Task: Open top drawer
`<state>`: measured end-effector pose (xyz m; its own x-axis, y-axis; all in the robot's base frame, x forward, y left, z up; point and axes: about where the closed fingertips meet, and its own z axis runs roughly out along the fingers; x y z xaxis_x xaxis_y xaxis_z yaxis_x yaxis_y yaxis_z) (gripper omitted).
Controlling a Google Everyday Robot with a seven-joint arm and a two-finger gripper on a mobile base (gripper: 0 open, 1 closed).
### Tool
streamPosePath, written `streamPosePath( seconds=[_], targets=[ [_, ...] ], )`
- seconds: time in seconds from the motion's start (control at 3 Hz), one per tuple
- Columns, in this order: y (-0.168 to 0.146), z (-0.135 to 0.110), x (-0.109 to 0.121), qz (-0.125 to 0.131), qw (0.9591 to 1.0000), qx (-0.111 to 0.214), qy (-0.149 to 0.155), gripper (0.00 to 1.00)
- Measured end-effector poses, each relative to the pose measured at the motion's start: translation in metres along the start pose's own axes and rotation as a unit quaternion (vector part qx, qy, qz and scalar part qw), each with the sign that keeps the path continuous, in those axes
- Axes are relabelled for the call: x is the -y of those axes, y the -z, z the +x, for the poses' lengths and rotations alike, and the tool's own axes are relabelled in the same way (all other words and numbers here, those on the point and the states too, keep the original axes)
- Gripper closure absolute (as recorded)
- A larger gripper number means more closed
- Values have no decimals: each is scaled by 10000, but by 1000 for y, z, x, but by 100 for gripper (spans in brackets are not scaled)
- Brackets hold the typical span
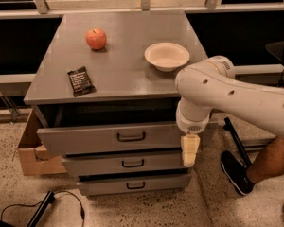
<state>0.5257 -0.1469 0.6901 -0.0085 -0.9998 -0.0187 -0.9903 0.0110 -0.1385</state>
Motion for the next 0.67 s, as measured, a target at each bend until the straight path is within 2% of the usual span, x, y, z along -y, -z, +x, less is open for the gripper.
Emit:
streamPosePath(
  seconds=[0.33,0.67],
  targets=[
    [-9,-2,-4,-123,9999,-3,19,17],
    [-16,0,-13,-261,9997,-5,-32,40]
  ],
)
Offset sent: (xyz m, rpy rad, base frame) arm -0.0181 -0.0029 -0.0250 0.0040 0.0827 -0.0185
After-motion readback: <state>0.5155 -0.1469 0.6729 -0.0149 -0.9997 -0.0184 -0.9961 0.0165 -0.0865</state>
